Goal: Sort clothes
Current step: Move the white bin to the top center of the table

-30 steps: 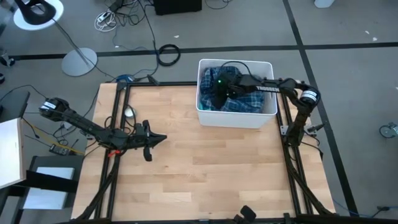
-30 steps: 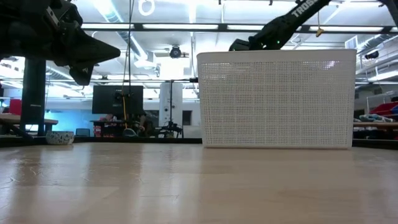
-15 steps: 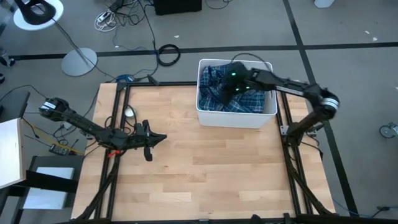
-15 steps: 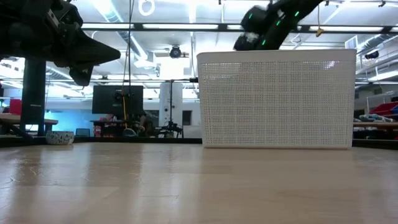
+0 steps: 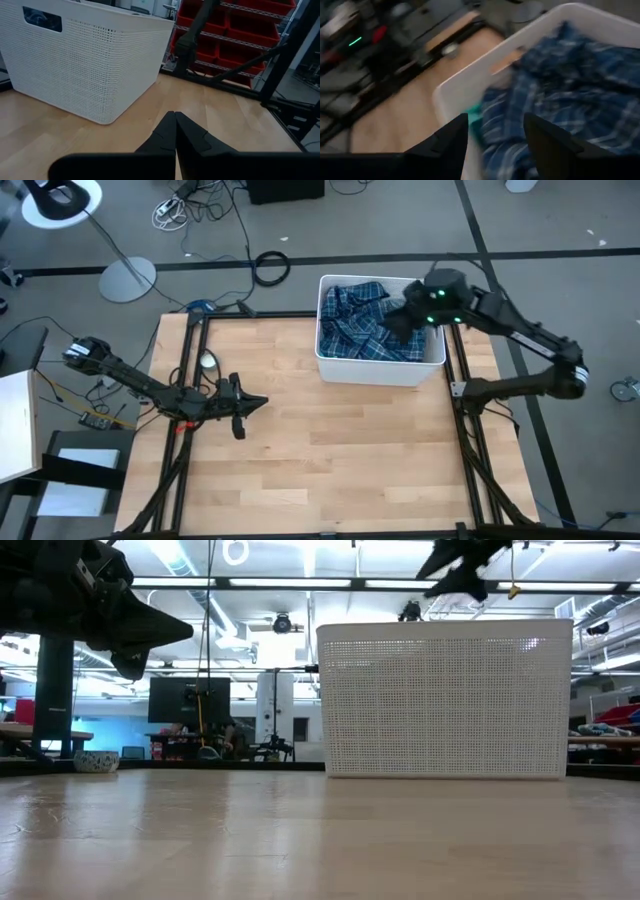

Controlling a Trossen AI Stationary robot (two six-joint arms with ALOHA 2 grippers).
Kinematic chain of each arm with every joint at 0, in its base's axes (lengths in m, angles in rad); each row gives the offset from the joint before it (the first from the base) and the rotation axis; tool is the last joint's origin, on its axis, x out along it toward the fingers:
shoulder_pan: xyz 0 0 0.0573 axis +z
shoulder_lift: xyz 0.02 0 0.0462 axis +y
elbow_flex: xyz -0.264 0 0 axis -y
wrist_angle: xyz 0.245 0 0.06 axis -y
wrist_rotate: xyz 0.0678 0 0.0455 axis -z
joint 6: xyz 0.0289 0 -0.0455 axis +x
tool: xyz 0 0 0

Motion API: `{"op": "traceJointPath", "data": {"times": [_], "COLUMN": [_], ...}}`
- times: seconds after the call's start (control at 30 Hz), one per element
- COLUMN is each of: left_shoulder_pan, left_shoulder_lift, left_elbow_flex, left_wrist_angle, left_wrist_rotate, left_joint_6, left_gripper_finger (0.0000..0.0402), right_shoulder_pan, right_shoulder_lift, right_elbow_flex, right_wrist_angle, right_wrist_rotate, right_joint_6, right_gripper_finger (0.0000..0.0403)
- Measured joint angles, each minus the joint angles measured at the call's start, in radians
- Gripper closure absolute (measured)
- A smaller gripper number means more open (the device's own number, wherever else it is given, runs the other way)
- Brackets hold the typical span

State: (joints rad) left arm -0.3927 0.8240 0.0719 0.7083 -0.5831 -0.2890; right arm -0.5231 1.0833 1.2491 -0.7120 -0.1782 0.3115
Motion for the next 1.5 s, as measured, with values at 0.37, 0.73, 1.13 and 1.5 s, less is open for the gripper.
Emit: {"op": "traceJointPath", "data": {"times": [0.37,0.73,1.13,1.5], "left_shoulder_pan": [0.067,0.238,0.272,0.271], "left_shoulder_lift": [0.0,-0.175,-0.74,-0.822], "left_elbow_flex": [-0.011,-0.064,-0.064,-0.017], "left_wrist_angle": [0.006,-0.099,-0.643,-0.799], "left_wrist_rotate": [0.001,0.158,0.204,0.241], "left_joint_6": [0.114,0.151,0.15,0.123], "left_gripper_finger": [0.0396,0.0396,0.0396,0.0396], "right_shoulder_pan": [0.301,0.488,0.568,0.581], "right_shoulder_lift": [-0.227,-0.487,-0.77,-0.808], "right_elbow_flex": [-0.149,-0.474,-0.635,-0.599], "right_wrist_angle": [-0.085,-0.018,0.016,0.097], "right_wrist_rotate": [0.109,0.25,0.348,0.364], "right_joint_6": [-0.056,0.061,0.111,-0.037], "right_gripper_finger": [0.0208,0.0209,0.021,0.021]}}
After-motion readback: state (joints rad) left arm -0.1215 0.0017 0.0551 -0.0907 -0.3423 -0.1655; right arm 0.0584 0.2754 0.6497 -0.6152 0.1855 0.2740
